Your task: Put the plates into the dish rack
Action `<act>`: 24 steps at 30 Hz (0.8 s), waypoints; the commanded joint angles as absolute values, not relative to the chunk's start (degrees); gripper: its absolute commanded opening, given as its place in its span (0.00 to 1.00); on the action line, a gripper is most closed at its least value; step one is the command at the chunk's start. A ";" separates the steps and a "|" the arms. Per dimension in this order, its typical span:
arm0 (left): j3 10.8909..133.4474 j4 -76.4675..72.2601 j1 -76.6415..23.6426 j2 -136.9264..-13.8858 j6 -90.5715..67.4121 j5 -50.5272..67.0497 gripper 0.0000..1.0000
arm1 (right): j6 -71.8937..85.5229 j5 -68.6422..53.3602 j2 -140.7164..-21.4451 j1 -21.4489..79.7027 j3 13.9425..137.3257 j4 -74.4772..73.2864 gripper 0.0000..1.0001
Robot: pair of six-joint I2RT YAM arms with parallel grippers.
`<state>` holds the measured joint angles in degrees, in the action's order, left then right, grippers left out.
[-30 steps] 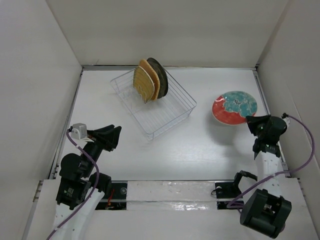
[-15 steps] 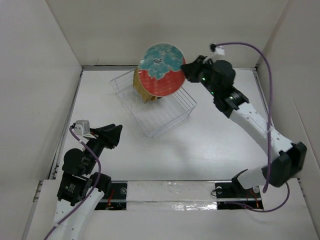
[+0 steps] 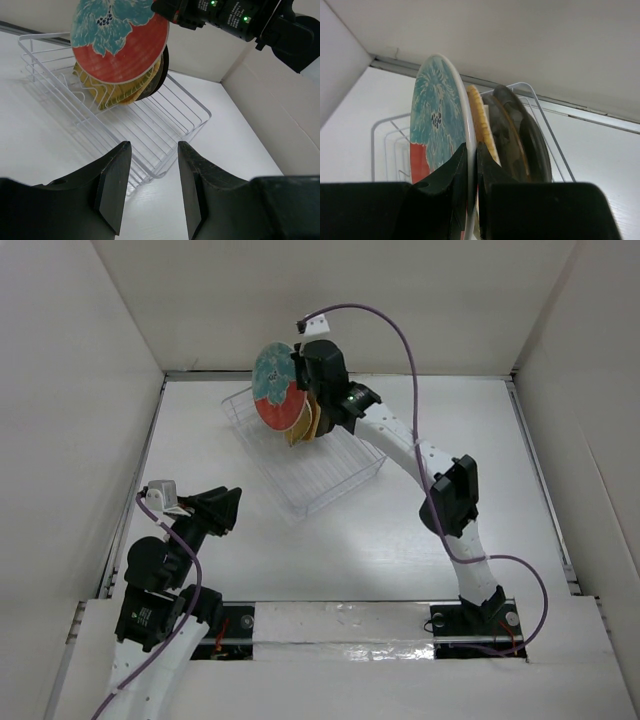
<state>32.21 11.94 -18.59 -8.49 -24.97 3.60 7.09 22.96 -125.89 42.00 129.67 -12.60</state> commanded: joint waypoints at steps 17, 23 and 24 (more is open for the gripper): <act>32.70 10.02 -18.11 -9.32 -25.22 3.51 0.39 | -21.96 45.96 -131.13 54.14 135.00 10.98 0.00; 32.70 10.02 -18.11 -9.49 -25.22 3.52 0.39 | -21.97 47.28 -130.35 54.67 139.66 12.83 0.00; 32.70 10.11 -18.11 -9.32 -25.22 3.52 0.39 | -21.62 47.20 -129.91 54.67 139.66 13.09 0.00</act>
<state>32.21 11.94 -18.26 -8.56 -24.97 3.57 -19.38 42.57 -133.80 55.27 133.14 -2.59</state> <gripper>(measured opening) 0.389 0.132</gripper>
